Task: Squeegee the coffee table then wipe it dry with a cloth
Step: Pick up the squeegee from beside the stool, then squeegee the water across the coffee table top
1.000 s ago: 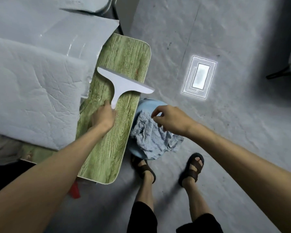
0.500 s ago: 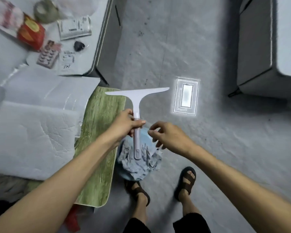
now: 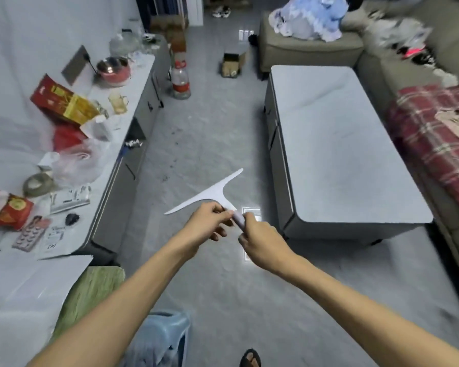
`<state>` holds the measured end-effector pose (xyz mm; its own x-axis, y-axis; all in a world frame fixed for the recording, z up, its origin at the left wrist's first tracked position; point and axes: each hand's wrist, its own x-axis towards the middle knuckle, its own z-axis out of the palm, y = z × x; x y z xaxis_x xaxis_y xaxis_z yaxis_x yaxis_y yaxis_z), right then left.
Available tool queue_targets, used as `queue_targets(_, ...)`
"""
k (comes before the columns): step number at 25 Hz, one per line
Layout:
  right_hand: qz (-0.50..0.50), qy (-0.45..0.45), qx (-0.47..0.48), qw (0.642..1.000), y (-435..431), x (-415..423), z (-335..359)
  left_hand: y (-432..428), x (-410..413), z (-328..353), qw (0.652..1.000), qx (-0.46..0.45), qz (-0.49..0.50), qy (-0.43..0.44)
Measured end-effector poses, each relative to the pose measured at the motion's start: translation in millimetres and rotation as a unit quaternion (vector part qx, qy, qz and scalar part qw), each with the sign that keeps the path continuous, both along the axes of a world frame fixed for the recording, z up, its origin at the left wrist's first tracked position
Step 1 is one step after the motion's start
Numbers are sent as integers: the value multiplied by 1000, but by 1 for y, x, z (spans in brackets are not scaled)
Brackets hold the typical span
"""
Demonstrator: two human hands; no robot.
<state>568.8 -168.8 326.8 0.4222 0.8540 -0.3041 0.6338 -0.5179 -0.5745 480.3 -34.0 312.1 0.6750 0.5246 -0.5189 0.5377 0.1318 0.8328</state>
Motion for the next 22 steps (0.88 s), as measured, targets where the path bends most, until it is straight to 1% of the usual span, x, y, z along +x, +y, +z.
queue_targets(2,-32,-24,-16,999,1,51,11,8,39,20,996,56,-69,18)
queue_targets(4,-86,9,-51,995,9,104,11,27,77,31,984,133,-114,40)
queue_targets(6,-120,37,-79,989,20,154,6,52,115,35,966,200,-149,63)
queue_targets(9,-134,41,-103,985,40,221,-4,95,177,29,928,275,-236,85)
queue_targets(13,-233,96,-110,961,75,315,-1,164,293,36,864,325,-375,84)
queue_targets(16,-293,111,-111,943,104,383,13,205,383,56,846,335,-412,41)
queue_targets(18,-306,118,-118,937,122,417,19,224,428,62,833,346,-431,22)
queue_targets(20,-319,137,-120,930,147,460,12,250,481,57,820,353,-449,20)
queue_targets(22,-328,153,-125,924,176,506,-3,280,536,44,810,344,-472,39)
